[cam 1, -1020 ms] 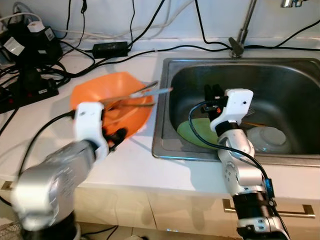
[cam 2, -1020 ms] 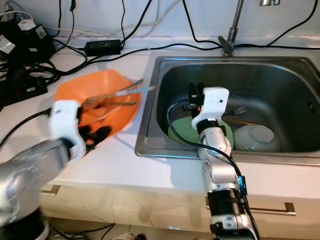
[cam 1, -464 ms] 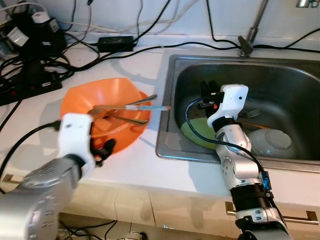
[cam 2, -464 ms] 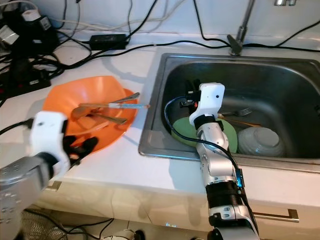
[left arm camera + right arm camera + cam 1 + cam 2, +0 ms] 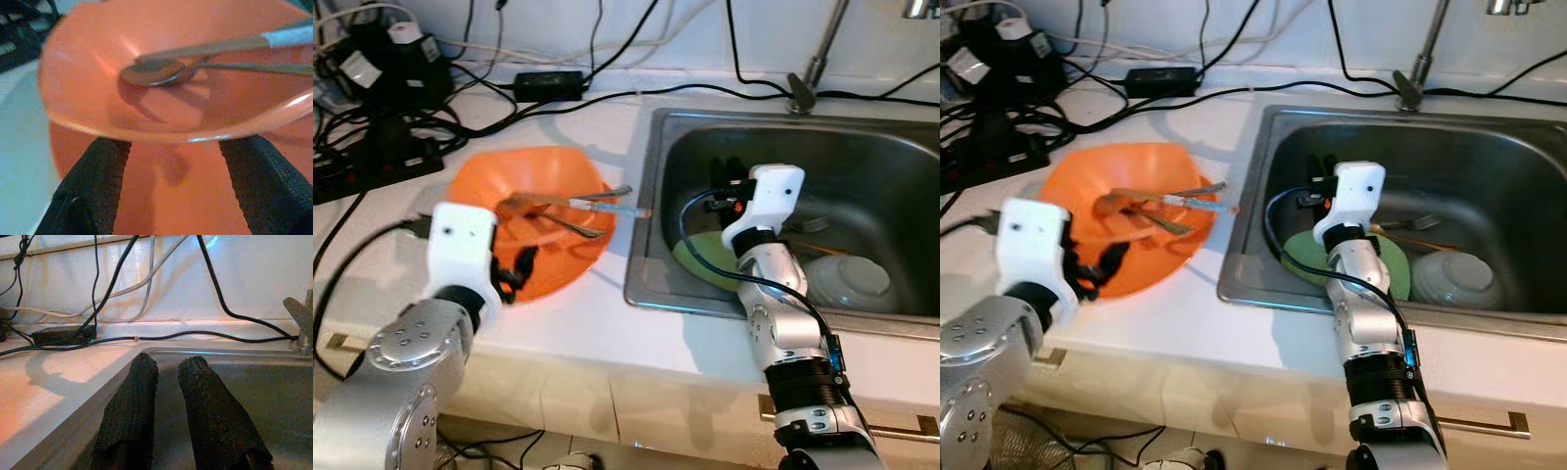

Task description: Kitchen organization

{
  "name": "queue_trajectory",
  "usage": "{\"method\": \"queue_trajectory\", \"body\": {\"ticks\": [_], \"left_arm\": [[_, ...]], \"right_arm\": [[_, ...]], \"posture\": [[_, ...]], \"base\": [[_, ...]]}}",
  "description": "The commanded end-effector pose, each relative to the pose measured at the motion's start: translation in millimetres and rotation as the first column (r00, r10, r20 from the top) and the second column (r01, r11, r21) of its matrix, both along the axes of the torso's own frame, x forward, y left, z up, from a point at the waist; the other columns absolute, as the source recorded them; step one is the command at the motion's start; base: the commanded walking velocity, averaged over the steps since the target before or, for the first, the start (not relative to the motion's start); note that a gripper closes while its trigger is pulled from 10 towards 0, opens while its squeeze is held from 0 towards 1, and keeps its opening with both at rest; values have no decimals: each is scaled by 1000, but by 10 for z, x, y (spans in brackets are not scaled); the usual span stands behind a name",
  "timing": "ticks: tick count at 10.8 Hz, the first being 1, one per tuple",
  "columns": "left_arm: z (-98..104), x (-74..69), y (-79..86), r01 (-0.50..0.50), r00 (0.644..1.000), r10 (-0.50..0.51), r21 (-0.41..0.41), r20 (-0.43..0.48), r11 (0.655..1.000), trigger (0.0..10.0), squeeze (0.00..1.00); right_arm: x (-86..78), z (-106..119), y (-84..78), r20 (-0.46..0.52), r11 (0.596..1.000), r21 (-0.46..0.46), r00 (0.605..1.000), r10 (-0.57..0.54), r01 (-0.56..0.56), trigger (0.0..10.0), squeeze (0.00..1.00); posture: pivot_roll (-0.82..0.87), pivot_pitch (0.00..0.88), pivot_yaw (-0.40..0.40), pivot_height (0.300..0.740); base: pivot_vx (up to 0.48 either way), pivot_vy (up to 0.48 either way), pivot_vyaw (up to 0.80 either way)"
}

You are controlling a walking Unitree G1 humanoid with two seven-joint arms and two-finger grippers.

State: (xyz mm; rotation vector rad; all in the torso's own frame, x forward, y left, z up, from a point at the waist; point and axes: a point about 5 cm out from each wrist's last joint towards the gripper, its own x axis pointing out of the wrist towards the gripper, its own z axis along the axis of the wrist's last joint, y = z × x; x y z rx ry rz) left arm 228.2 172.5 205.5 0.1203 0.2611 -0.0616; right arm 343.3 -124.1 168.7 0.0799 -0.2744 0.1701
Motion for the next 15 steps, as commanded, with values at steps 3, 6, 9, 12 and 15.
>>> {"method": "queue_trajectory", "body": {"ticks": [3,6,9,12,15], "left_arm": [[-2,-131,108,12,1000,-13,60,13,998,10000,0],[44,-267,319,97,995,-99,99,13,990,10000,0],[413,-286,497,133,965,-164,157,204,979,10000,0],[893,-135,429,132,864,-186,145,469,981,10000,0],[721,352,185,49,812,-28,-19,583,999,10000,0]], "right_arm": [[8,-68,28,-24,1000,27,1000,14,-13,10000,0],[39,-66,106,-27,998,27,998,48,-48,10000,0],[54,-68,103,-25,998,24,998,59,-58,10000,0],[59,-76,62,-26,999,20,999,43,-43,10000,0],[71,26,0,15,999,31,1000,6,-7,10000,0]], "posture": [[266,70,62,740],[293,70,43,740],[287,53,30,740],[269,42,31,740],[209,11,43,740]], "base": [[0,0,0],[0,0,0],[0,0,0],[0,0,0],[0,0,0]]}}
